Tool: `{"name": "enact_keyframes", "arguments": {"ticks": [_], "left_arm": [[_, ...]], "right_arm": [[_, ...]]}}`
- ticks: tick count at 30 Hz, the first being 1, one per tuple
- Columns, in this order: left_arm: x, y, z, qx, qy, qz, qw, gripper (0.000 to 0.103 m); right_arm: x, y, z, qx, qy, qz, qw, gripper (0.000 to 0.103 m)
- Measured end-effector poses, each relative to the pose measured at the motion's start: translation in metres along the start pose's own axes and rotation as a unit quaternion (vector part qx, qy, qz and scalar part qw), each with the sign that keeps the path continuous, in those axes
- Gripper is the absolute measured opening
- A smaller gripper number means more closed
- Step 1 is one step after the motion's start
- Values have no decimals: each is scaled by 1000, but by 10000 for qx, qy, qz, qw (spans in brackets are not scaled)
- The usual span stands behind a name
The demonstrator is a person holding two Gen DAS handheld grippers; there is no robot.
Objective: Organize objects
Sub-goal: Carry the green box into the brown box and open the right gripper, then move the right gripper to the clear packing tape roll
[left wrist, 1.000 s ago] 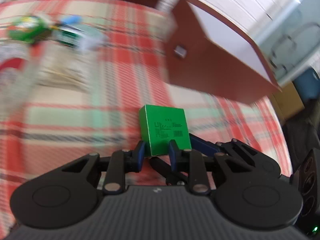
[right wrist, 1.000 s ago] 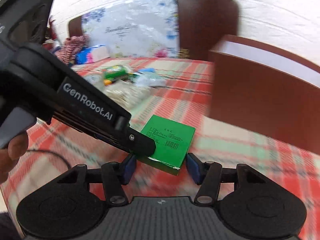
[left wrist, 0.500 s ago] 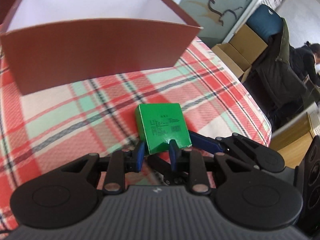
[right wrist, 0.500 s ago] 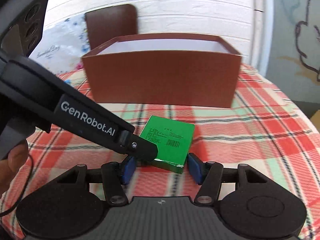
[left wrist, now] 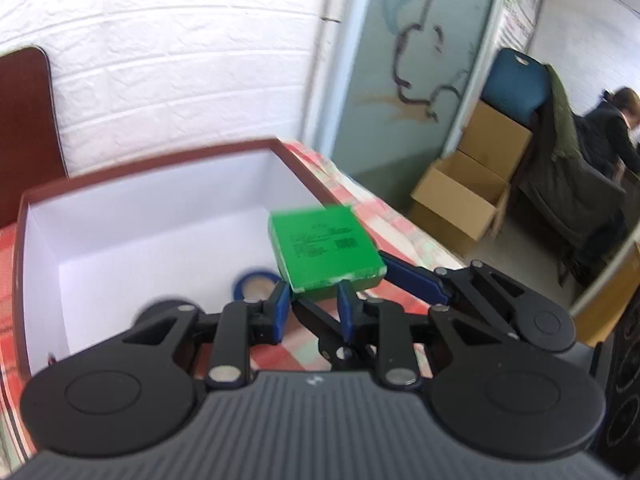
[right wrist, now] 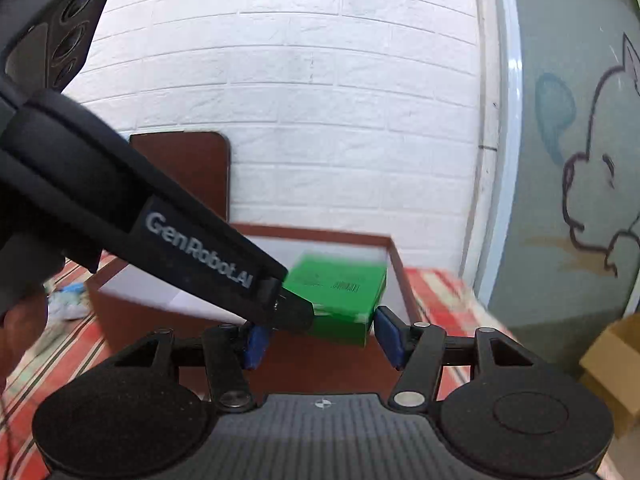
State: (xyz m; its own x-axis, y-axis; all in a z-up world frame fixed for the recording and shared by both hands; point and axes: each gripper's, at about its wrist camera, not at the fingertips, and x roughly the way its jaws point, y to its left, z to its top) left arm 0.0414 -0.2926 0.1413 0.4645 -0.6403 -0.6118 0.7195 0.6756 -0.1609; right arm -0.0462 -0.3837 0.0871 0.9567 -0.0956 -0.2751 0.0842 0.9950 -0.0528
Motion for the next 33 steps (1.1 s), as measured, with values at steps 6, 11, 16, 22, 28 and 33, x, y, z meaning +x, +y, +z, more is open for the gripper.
{"name": "enact_keyframes", "arguments": {"ticks": [6,11,16,22,28,33], "left_arm": [[31,21,14,-197,65,166,9996,28],[28,25,7,-317,58,121,9994,31],[3,12,-6,-163,15,114,9998,34],[-30,13,-37,-274,61,98,9996,34],[-49,41,-88,-444,432,694,9957,34],[-56,89,-139,-848,912,1681,9779,35]], "right_arm": [[44,-3,3,-211,157,-11,9997,60],[44,-9,-7,4,181,-58,9998,61],[17,5,-9,305,-43,-80,9995,62],[-17,21,-22,557,118,98,9983,64],[-8,47,-50,832,1166,742,9869,63],[2,85,-64,600,1715,1161,9765,64]]}}
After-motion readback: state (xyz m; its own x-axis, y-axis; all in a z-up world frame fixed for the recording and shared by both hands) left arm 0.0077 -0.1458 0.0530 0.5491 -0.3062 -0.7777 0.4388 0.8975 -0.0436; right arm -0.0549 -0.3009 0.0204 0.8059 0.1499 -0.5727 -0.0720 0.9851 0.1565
